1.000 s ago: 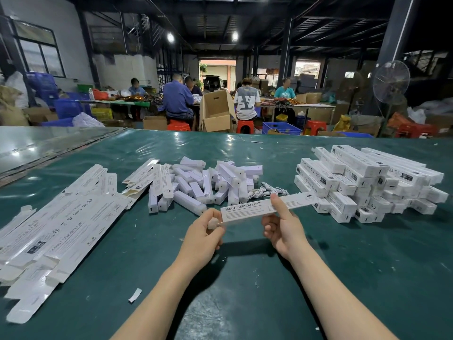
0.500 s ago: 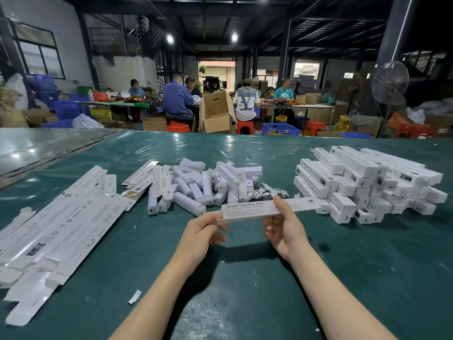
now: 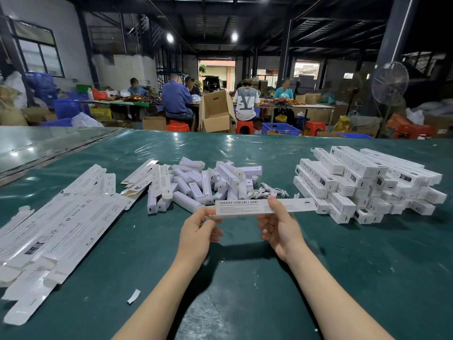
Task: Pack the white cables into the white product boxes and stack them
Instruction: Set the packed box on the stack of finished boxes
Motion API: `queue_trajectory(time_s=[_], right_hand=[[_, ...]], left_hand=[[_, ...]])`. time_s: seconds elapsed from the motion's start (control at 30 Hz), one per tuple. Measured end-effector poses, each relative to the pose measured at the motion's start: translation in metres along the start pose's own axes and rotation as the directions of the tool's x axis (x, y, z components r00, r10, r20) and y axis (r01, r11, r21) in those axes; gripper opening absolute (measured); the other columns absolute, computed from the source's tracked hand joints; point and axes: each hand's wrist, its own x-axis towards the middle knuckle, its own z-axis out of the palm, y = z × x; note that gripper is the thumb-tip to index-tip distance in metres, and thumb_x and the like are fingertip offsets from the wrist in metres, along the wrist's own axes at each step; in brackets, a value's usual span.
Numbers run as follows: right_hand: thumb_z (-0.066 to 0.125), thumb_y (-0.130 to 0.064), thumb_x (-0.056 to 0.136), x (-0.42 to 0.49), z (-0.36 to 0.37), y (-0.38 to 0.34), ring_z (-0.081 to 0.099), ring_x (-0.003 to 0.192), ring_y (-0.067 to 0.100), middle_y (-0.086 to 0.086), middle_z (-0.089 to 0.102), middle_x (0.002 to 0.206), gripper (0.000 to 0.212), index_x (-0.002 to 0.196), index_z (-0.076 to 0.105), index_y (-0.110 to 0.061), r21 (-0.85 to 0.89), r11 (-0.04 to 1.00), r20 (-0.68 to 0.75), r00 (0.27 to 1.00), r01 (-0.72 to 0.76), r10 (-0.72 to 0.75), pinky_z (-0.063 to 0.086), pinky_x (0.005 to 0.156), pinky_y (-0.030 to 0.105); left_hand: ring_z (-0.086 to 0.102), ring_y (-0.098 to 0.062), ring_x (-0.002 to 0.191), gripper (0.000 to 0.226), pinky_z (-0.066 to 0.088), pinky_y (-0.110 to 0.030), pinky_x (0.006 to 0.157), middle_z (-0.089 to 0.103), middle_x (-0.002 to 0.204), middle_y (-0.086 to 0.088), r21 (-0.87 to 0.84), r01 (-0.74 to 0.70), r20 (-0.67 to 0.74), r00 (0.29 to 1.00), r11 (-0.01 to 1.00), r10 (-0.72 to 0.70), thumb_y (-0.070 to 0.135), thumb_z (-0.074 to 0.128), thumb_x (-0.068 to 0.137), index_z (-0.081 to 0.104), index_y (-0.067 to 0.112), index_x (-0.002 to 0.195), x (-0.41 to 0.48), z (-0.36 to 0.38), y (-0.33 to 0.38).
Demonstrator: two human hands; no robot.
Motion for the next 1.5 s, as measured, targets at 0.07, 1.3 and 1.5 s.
queue_trajectory(time_s=[0.07,1.3,1.5], right_hand=[[0.064,-0.036,0.079,0.000,0.000,0.000,0.044,0.033,0.009,0.004,0.059,0.047,0.030,0.064,0.061,-0.010,-0.005,1.000,0.002,1.000,0.000,0.000,0.031,0.034,0.015],[0.059,-0.038,0.076,-0.001,-0.003,-0.003,0.048,0.036,0.010,0.004,0.055,0.044,0.031,0.068,0.060,-0.008,-0.042,0.999,0.102,0.995,0.006,-0.001,0.039,0.037,0.018],[0.059,-0.039,0.074,-0.003,-0.002,-0.003,0.050,0.037,0.010,0.004,0.057,0.045,0.030,0.067,0.061,-0.009,-0.042,0.999,0.113,0.994,0.011,-0.006,0.038,0.037,0.016]], left_hand=[[0.054,-0.002,0.047,0.036,0.047,-0.015,0.049,0.059,0.071,-0.003,-0.015,-0.021,-0.051,0.999,1.000,0.020,-0.013,0.039,0.086,0.060,0.014,0.073,-0.001,0.001,0.002],[0.054,-0.003,0.049,0.021,0.046,-0.017,0.044,0.062,0.059,0.008,-0.291,0.092,-0.018,0.995,0.952,-0.102,0.003,0.062,0.082,0.058,0.015,0.066,0.001,-0.007,0.004],[0.051,0.002,0.045,0.012,0.035,-0.012,0.039,0.063,0.056,0.015,-0.207,0.070,-0.161,0.981,0.976,-0.105,0.011,0.067,0.081,0.064,0.019,0.073,0.002,-0.008,0.004]])
